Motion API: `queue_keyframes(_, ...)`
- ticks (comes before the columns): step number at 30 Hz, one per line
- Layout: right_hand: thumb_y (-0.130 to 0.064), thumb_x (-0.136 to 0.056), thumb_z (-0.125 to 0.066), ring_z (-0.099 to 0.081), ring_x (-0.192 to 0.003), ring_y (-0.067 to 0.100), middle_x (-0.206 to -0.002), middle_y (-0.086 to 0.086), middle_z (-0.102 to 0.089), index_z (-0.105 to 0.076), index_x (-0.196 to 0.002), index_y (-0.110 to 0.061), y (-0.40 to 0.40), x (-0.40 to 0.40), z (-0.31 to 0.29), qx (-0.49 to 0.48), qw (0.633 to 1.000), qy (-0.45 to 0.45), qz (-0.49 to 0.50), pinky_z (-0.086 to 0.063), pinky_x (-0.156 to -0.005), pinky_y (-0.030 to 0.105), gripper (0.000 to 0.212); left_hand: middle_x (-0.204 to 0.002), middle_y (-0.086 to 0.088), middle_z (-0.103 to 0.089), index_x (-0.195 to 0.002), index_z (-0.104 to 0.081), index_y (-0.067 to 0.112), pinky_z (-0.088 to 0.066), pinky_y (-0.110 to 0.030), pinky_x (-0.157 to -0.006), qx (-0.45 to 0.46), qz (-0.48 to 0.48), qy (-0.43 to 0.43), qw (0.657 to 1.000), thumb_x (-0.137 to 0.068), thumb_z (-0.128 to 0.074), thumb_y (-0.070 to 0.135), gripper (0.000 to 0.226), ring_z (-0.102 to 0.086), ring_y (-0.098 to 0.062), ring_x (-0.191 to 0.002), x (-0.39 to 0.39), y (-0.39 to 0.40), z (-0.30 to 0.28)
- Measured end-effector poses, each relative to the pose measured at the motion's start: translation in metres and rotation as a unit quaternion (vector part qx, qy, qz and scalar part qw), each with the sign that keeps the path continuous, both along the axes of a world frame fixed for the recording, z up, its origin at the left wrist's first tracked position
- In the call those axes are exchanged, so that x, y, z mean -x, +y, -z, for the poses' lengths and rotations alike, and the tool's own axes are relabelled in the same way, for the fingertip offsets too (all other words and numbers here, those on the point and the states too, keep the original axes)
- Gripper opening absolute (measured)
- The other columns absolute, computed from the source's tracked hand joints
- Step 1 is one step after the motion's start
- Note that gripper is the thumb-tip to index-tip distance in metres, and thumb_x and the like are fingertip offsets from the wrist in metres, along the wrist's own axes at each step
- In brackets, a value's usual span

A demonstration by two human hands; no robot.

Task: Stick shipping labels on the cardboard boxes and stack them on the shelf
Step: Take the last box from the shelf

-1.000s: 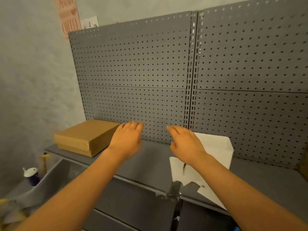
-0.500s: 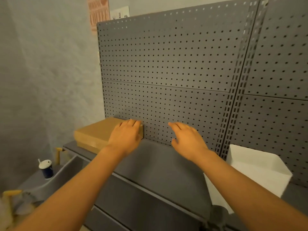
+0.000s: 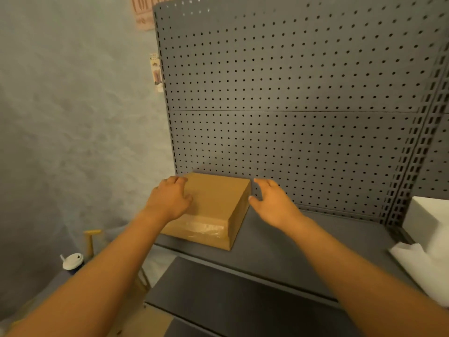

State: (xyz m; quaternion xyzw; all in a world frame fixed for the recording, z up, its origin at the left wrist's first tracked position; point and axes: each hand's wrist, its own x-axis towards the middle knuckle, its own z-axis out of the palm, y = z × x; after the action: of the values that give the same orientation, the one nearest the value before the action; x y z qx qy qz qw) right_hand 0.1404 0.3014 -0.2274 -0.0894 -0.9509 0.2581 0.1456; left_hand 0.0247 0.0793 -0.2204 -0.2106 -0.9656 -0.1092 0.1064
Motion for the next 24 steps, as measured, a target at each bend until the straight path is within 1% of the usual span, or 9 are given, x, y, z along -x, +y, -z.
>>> queue_keyframes(7, -0.043, -0.094, -0.050, -0.046, -0.123, 0.027, -0.136, 0.012, -0.047, -0.039, -0.139, -0.013, -0.045, 0.041, 0.028, 0.157, 0.984, -0.057, 0.065, -0.040, -0.102, 0.035, 0.055, -0.146, -0.016, -0.037, -0.144, -0.033, 0.013, -0.038, -0.045, -0.104, -0.058, -0.014, -0.113, 0.992, -0.092, -0.049, 0.032, 0.057, -0.040, -0.037, -0.128, 0.058, -0.043, 0.020)
queue_keyframes(11, -0.053, -0.090, -0.050, -0.048, -0.124, 0.029, -0.136, 0.012, -0.048, -0.036, -0.140, -0.011, -0.054, 0.056, 0.043, 0.221, 0.966, -0.075, 0.108, -0.042, -0.102, 0.038, 0.067, -0.140, -0.020, -0.041, -0.140, -0.033, 0.006, -0.040, -0.040, -0.094, -0.118, -0.024, -0.180, 0.976, -0.094, -0.050, 0.033, 0.056, -0.046, -0.038, -0.122, 0.078, -0.044, 0.032)
queue_keyframes(13, -0.059, -0.088, -0.049, -0.051, -0.123, 0.028, -0.135, 0.010, -0.051, -0.041, -0.137, -0.011, -0.056, 0.061, 0.049, 0.255, 0.956, -0.087, 0.116, -0.043, -0.102, 0.038, 0.069, -0.139, -0.019, -0.044, -0.139, -0.034, 0.004, -0.040, -0.037, -0.091, -0.139, -0.033, -0.195, 0.970, -0.095, -0.049, 0.036, 0.056, -0.047, -0.036, -0.121, 0.085, -0.043, 0.038)
queue_keyframes(15, -0.061, -0.086, -0.050, -0.054, -0.119, 0.026, -0.133, 0.006, -0.055, -0.048, -0.134, -0.015, -0.058, 0.064, 0.054, 0.302, 0.943, -0.088, 0.113, -0.044, -0.102, 0.040, 0.067, -0.141, -0.018, -0.045, -0.141, -0.034, 0.006, -0.040, -0.037, -0.093, -0.159, -0.043, -0.202, 0.965, -0.095, -0.048, 0.041, 0.059, -0.046, -0.036, -0.123, 0.090, -0.044, 0.042)
queue_keyframes(18, -0.055, -0.087, -0.055, -0.056, -0.116, 0.024, -0.129, 0.004, -0.058, -0.052, -0.129, -0.017, -0.061, 0.067, 0.059, 0.368, 0.920, -0.084, 0.108, -0.045, -0.101, 0.037, 0.057, -0.140, -0.018, -0.046, -0.140, -0.039, 0.005, -0.040, -0.038, -0.094, -0.183, -0.066, -0.217, 0.957, -0.093, -0.050, 0.045, 0.063, -0.049, -0.035, -0.121, 0.098, -0.044, 0.043)
queue_keyframes(19, -0.051, -0.089, -0.056, -0.057, -0.115, 0.023, -0.128, 0.004, -0.059, -0.053, -0.128, -0.017, -0.062, 0.066, 0.059, 0.381, 0.916, -0.080, 0.099, -0.045, -0.100, 0.035, 0.052, -0.134, -0.019, -0.051, -0.133, -0.047, 0.004, -0.042, -0.038, -0.090, -0.195, -0.071, -0.227, 0.952, -0.093, -0.051, 0.045, 0.058, -0.053, -0.034, -0.113, 0.099, -0.044, 0.042)
queue_keyframes(21, -0.045, -0.091, -0.056, -0.058, -0.115, 0.022, -0.128, 0.004, -0.060, -0.054, -0.126, -0.017, -0.060, 0.063, 0.059, 0.391, 0.914, -0.066, 0.086, -0.046, -0.098, 0.033, 0.045, -0.112, -0.017, -0.061, -0.103, -0.061, 0.006, -0.045, -0.036, -0.080, -0.235, -0.071, -0.245, 0.938, -0.091, -0.056, 0.040, 0.036, -0.056, -0.029, -0.092, 0.101, -0.042, 0.039)
queue_keyframes(22, -0.045, -0.091, -0.056, -0.058, -0.115, 0.022, -0.129, 0.004, -0.060, -0.053, -0.127, -0.016, -0.059, 0.061, 0.058, 0.389, 0.915, -0.061, 0.086, -0.046, -0.099, 0.034, 0.046, -0.104, -0.015, -0.061, -0.091, -0.060, 0.009, -0.045, -0.036, -0.077, -0.258, -0.071, -0.248, 0.931, -0.090, -0.059, 0.037, 0.028, -0.055, -0.028, -0.087, 0.100, -0.040, 0.038)
queue_keyframes(24, -0.044, -0.090, -0.058, -0.057, -0.115, 0.022, -0.130, 0.004, -0.059, -0.050, -0.131, -0.016, -0.055, 0.056, 0.053, 0.385, 0.917, -0.047, 0.092, -0.046, -0.100, 0.036, 0.050, -0.101, -0.012, -0.060, -0.086, -0.057, 0.012, -0.045, -0.036, -0.077, -0.299, -0.069, -0.244, 0.920, -0.089, -0.062, 0.035, 0.023, -0.056, -0.028, -0.086, 0.096, -0.038, 0.035)
